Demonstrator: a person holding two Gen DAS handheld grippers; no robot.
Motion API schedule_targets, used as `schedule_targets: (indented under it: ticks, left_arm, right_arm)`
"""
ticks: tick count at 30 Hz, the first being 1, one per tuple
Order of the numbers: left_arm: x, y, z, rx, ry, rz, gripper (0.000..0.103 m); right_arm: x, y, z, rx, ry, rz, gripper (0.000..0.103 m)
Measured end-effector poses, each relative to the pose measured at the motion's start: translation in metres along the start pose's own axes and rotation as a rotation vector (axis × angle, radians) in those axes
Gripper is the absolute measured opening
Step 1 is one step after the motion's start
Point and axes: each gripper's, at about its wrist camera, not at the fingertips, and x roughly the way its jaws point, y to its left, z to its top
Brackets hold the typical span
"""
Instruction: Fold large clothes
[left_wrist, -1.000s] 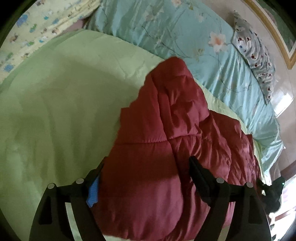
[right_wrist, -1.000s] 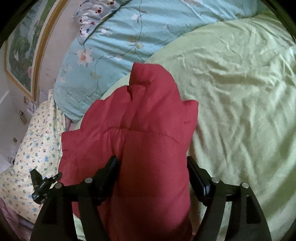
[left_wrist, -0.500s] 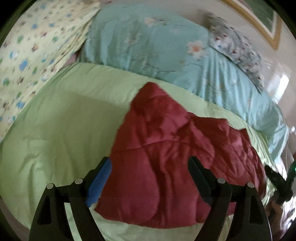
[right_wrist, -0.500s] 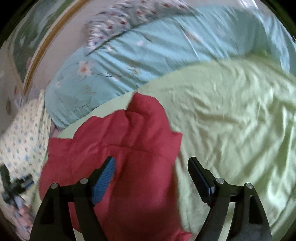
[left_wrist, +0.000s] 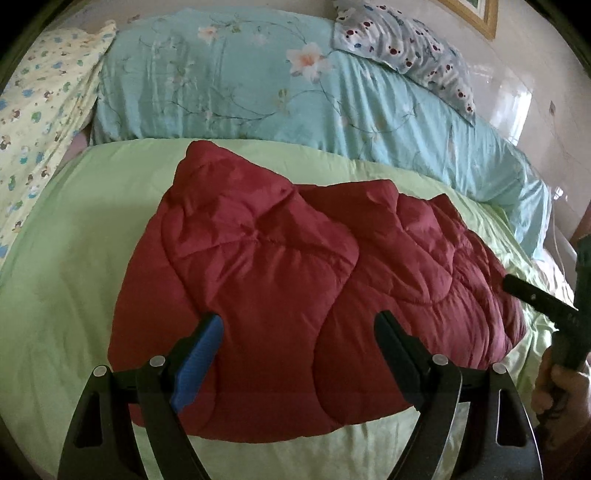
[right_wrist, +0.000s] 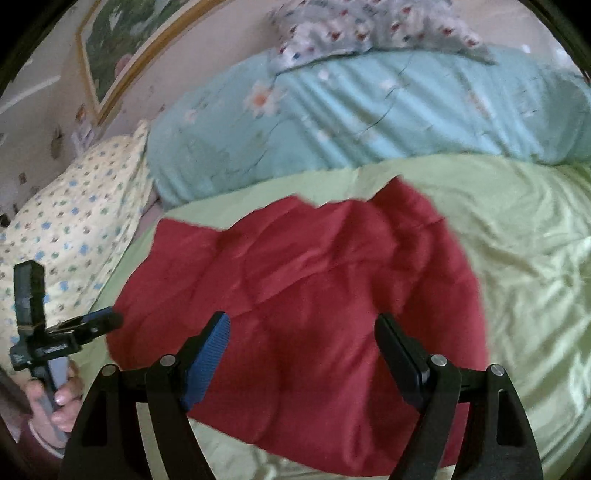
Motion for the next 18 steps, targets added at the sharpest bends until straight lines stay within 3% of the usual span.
schedule_targets:
  ticks: [8,18]
  left_arm:
    - [0.045,0.024,0.014,-0.023,0.059,0.031,0.08]
    - [0.091,0.026,0.037,-0.005,0.081,0.112,0.083]
  right_arm:
    - [0.047,0.026,0.004,-0.099,0.155,-0.05,0.083]
    - [0.097,0.003,0.022,-0.087,0.265,-0.166,0.081]
